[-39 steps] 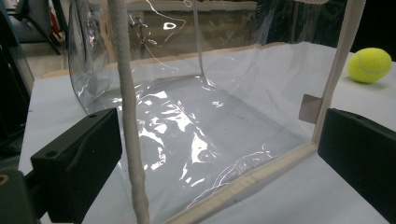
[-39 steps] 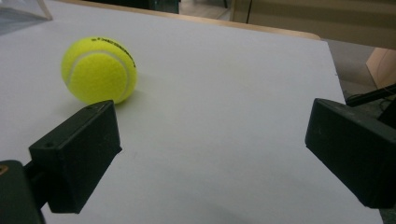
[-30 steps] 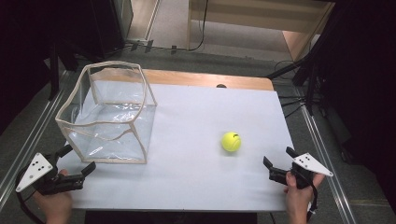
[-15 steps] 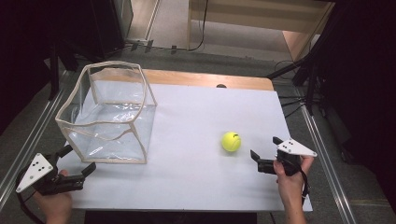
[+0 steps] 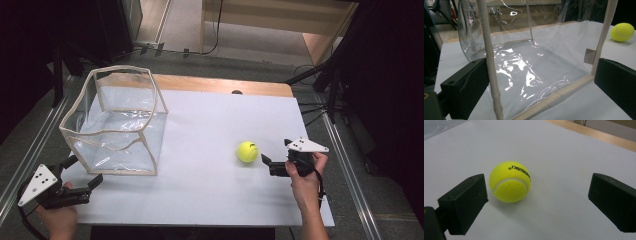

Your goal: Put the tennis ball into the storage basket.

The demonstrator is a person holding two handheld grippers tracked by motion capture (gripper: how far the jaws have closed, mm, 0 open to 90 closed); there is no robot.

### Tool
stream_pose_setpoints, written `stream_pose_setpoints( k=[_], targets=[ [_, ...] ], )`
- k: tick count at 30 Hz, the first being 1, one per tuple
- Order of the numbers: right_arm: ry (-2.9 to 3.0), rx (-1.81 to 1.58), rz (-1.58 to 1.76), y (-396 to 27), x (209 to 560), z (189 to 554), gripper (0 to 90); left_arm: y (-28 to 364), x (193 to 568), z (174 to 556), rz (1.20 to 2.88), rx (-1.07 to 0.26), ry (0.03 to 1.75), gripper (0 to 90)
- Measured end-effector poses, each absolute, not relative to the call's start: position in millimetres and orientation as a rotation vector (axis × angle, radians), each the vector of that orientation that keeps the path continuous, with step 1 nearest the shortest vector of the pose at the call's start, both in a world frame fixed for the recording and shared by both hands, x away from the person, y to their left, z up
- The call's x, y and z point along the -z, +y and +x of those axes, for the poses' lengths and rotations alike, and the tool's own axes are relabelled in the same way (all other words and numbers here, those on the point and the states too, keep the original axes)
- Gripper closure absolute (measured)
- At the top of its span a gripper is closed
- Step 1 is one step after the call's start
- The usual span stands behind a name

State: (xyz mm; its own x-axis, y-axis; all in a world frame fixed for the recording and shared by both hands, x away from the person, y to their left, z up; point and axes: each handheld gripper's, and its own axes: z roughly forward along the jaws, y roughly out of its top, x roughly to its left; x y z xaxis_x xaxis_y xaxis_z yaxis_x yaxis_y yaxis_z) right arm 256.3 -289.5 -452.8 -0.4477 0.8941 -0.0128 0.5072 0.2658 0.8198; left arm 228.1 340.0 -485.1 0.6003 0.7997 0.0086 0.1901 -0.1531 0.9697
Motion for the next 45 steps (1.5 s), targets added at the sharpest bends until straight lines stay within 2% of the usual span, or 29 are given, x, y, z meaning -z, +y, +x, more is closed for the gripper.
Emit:
stream_pose_setpoints(
  k=[33,35,45],
  targets=[
    [2.335,-0.905,1.259,-242,461,306,1.6,340,485,228,1.663,-0.654,0.826,0.1],
    [2.339,-0.880,1.274,-239,462,308,4.9,340,485,228,1.663,-0.654,0.826,0.1],
    [2.397,-0.797,1.305,-231,473,320,5.1,340,485,228,1.666,-0.654,0.828,0.1]
  ],
)
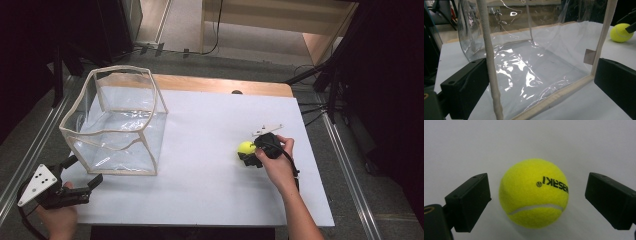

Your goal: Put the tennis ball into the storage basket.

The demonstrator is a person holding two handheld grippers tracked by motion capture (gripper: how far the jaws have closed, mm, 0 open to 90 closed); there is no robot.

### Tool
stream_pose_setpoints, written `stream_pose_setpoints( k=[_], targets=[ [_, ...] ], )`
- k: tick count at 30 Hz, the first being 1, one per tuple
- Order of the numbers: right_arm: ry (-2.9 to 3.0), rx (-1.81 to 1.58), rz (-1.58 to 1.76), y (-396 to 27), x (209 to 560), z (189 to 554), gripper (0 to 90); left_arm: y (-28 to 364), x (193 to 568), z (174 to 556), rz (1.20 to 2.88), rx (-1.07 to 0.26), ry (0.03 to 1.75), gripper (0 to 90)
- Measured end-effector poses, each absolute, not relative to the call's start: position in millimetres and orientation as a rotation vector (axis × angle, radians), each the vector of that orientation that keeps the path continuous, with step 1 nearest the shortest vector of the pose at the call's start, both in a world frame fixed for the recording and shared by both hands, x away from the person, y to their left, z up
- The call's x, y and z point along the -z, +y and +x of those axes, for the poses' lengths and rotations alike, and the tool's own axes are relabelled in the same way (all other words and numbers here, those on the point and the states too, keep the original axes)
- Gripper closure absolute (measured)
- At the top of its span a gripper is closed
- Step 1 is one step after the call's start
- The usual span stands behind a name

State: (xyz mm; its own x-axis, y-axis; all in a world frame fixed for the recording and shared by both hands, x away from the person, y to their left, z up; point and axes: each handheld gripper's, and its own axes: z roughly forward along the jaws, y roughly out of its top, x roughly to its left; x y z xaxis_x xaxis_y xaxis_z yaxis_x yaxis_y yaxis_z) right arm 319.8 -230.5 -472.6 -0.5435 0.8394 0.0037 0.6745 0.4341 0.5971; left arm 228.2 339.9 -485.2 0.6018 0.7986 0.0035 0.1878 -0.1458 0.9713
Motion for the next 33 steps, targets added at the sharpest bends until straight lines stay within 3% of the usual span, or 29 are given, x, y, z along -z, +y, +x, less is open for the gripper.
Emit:
stream_pose_setpoints(
  k=[15,19,33],
  targets=[
    [2.459,-0.708,1.354,-222,487,328,12.5,340,485,228,1.666,-0.655,0.827,0.1],
    [2.466,-0.693,1.374,-222,490,330,21.9,340,485,228,1.666,-0.654,0.827,0.1],
    [2.503,-0.716,1.354,-221,485,327,23.4,339,485,228,1.668,-0.658,0.829,0.1]
  ],
)
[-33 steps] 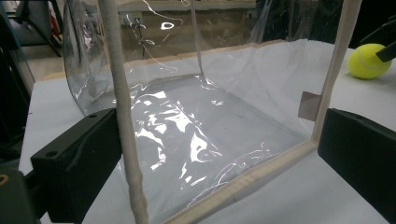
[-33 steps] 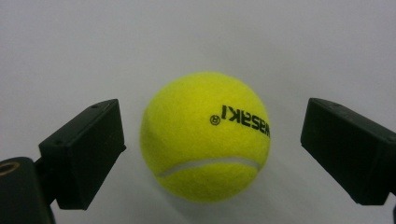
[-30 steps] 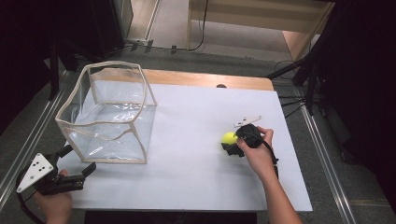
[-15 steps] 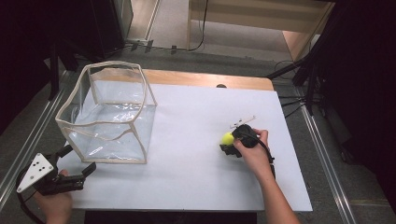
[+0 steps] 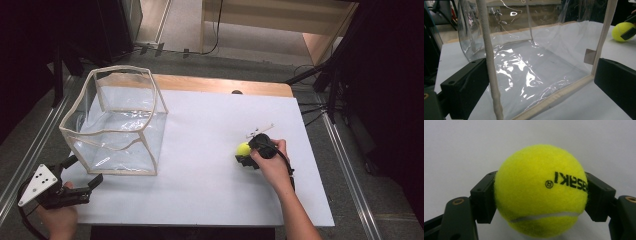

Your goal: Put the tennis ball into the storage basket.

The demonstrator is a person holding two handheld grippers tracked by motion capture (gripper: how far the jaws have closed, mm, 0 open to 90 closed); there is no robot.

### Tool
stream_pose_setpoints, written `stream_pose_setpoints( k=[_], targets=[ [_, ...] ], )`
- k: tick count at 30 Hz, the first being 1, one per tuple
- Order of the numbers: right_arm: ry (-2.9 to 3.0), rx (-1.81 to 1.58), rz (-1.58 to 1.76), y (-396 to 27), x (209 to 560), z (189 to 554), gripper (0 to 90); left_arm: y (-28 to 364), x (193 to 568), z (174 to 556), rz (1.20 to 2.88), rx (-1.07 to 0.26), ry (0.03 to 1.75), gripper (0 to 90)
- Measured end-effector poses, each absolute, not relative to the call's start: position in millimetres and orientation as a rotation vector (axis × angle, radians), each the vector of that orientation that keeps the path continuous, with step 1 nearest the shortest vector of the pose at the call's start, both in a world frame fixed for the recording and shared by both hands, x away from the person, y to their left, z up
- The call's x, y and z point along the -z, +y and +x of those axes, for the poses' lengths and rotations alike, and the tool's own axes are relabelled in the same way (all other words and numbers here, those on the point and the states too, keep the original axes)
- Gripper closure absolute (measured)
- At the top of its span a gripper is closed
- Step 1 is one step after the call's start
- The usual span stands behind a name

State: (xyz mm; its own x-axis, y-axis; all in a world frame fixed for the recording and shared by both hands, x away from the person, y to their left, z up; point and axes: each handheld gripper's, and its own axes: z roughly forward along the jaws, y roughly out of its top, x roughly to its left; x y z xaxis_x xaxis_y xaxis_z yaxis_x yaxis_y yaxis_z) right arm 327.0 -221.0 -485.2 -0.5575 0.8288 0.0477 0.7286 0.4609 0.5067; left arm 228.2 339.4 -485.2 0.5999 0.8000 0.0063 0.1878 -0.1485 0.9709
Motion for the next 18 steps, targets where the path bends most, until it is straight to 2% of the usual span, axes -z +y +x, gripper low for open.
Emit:
stream_pose_setpoints(
  k=[18],
  targets=[
    [2.535,-0.787,1.274,-198,467,326,23.5,340,485,228,1.660,-0.652,0.823,0.1]
  ],
)
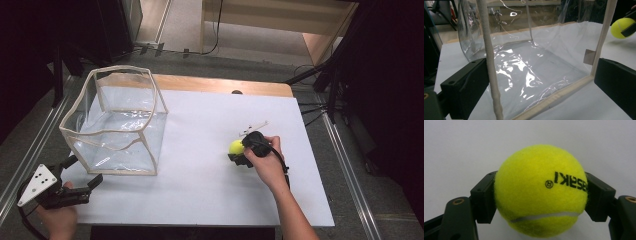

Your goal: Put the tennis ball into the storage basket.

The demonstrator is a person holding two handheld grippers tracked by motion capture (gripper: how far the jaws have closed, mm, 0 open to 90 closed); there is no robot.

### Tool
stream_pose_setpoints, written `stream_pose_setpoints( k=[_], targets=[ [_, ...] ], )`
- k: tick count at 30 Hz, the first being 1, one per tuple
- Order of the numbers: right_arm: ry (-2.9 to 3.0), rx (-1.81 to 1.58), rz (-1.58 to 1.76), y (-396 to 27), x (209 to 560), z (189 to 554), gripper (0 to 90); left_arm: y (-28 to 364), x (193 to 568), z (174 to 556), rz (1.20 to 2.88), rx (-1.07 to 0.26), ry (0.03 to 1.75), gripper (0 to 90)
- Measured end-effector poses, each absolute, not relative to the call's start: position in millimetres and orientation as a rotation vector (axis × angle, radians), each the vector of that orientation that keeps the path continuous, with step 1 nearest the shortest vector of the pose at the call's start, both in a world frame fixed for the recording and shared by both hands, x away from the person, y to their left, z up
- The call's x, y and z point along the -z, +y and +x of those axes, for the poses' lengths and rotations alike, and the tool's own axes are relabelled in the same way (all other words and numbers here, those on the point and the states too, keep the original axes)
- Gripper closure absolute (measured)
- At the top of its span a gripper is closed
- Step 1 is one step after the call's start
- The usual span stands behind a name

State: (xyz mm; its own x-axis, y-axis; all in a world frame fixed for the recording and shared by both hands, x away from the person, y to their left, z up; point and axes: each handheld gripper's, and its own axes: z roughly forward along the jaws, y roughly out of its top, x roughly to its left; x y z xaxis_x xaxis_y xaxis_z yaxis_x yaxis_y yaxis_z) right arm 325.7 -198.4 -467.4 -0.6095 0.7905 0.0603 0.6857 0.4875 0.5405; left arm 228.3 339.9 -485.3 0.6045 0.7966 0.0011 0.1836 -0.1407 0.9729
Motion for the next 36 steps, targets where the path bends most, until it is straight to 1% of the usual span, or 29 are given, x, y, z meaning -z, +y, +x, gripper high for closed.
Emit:
stream_pose_setpoints(
  k=[22,36],
  targets=[
    [2.585,-0.828,1.177,-157,455,331,23.5,340,485,228,1.661,-0.653,0.823,0.1],
    [2.627,-0.855,1.115,-129,455,334,23.5,341,485,228,1.662,-0.652,0.821,0.1]
  ],
)
